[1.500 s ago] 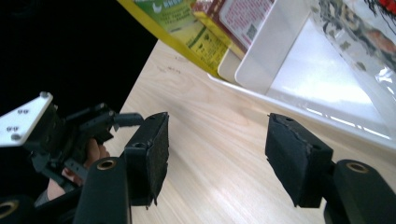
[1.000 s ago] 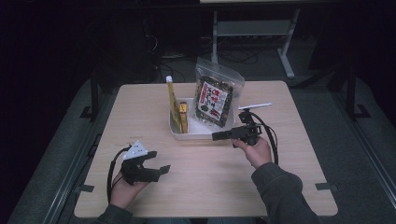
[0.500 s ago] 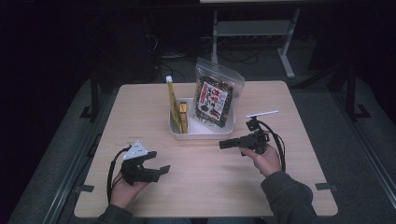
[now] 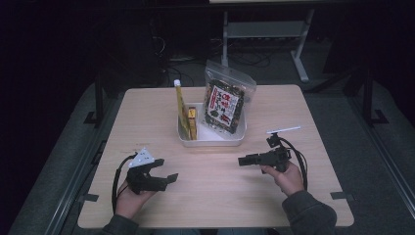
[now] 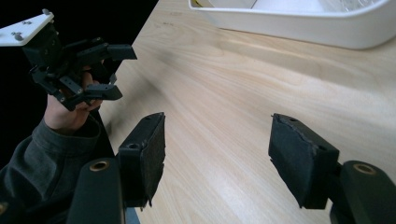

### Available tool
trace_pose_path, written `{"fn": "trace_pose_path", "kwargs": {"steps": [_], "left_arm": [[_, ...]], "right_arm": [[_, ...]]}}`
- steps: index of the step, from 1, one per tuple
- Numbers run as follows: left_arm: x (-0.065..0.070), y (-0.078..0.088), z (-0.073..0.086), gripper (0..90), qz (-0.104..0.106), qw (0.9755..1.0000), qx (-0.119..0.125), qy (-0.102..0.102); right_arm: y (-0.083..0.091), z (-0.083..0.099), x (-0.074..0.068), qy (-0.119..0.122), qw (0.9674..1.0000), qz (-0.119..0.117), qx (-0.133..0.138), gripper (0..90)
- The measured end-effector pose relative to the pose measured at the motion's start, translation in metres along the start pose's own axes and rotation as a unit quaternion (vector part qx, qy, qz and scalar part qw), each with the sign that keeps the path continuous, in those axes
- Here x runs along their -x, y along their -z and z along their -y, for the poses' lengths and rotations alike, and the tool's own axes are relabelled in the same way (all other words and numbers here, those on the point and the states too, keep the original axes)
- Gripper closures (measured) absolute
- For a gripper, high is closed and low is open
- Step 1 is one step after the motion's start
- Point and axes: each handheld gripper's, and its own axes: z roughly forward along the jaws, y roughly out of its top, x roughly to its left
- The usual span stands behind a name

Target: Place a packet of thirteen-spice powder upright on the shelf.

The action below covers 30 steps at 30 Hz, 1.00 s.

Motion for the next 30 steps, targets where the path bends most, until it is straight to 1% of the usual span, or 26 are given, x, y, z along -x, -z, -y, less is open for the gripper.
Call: {"fn": "trace_pose_path", "kwargs": {"steps": [3, 9, 10, 17, 19, 22, 27, 30], "left_arm": [[0.000, -0.001, 0.000, 19.8, 0.001, 1.0000, -0.001, 0.000], [0.000, -0.002, 0.001, 19.8, 0.002, 1.0000, -0.003, 0.002], [0.000, -0.002, 0.002, 19.8, 0.003, 1.0000, -0.005, 0.001], [0.002, -0.004, 0.003, 19.8, 0.007, 0.9999, -0.010, -0.005], [0.003, -0.004, 0.003, 19.9, 0.007, 0.9999, -0.010, -0.004], [0.003, -0.004, 0.003, 19.8, 0.008, 0.9999, -0.010, -0.004], [0.004, -0.006, 0.004, 19.9, 0.008, 0.9998, -0.014, -0.007], [0.005, -0.008, 0.004, 19.9, 0.010, 0.9998, -0.017, -0.007]], "right_arm": [[0.003, 0.006, 0.004, -0.006, 1.0000, -0.003, 0.000, 34.6], [0.008, 0.015, 0.011, -0.005, 1.0000, -0.001, 0.004, 34.5], [0.008, 0.017, 0.012, -0.005, 1.0000, -0.002, 0.007, 34.5], [0.010, 0.030, 0.018, -0.005, 0.9999, -0.004, 0.008, 34.1], [0.010, 0.034, 0.018, 0.001, 1.0000, 0.000, 0.008, 34.1], [0.010, 0.040, 0.020, 0.002, 1.0000, -0.005, 0.005, 34.1], [0.012, 0.047, 0.019, 0.011, 0.9999, -0.001, 0.003, 33.5], [0.012, 0.051, 0.020, 0.014, 0.9999, -0.003, 0.005, 32.2]]}}
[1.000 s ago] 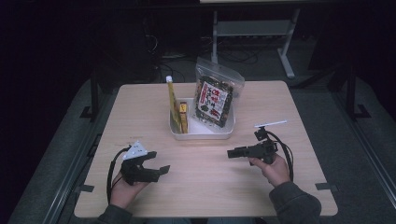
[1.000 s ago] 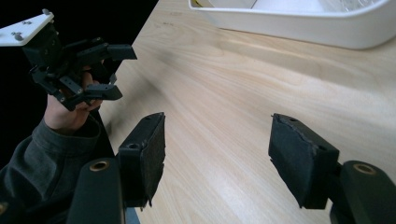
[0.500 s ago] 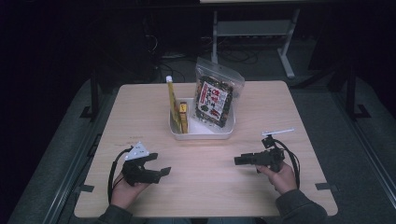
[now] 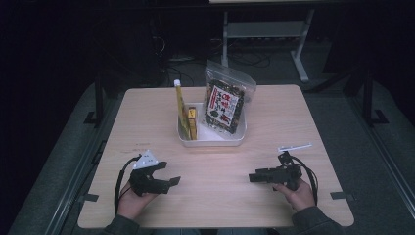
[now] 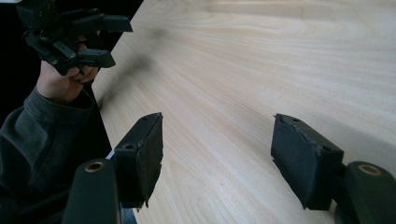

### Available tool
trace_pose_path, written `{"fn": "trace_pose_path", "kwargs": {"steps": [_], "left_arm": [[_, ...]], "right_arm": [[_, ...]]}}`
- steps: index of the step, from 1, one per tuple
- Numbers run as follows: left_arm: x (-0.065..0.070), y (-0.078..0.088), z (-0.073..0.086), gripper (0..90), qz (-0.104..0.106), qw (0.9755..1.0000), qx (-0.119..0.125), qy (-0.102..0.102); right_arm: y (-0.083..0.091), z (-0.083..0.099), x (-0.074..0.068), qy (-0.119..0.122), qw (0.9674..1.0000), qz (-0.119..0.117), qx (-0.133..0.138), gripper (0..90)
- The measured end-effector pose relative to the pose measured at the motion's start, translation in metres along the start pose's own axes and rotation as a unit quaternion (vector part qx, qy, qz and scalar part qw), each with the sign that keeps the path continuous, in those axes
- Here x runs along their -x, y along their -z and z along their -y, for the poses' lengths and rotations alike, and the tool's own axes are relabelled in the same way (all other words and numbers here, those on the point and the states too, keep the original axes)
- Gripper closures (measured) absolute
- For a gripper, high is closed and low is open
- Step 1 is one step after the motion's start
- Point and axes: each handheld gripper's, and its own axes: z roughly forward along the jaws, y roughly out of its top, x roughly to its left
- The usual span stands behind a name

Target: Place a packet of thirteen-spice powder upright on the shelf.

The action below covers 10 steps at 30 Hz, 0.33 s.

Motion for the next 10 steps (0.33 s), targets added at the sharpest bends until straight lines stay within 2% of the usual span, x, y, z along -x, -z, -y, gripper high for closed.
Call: {"fn": "trace_pose_path", "kwargs": {"steps": [5, 10], "left_arm": [[0.0017, -0.0033, -0.0003, 19.9, 0.004, 1.0000, -0.003, -0.002], [0.0041, -0.0057, -0.0003, 19.9, 0.010, 0.9999, -0.008, -0.007]], "right_arm": [[0.0012, 0.0054, -0.0006, 0.014, 0.9999, 0.008, -0.005, 30.7], [0.0010, 0.0082, -0.0021, 0.024, 0.9997, 0.005, 0.007, 30.8]]}}
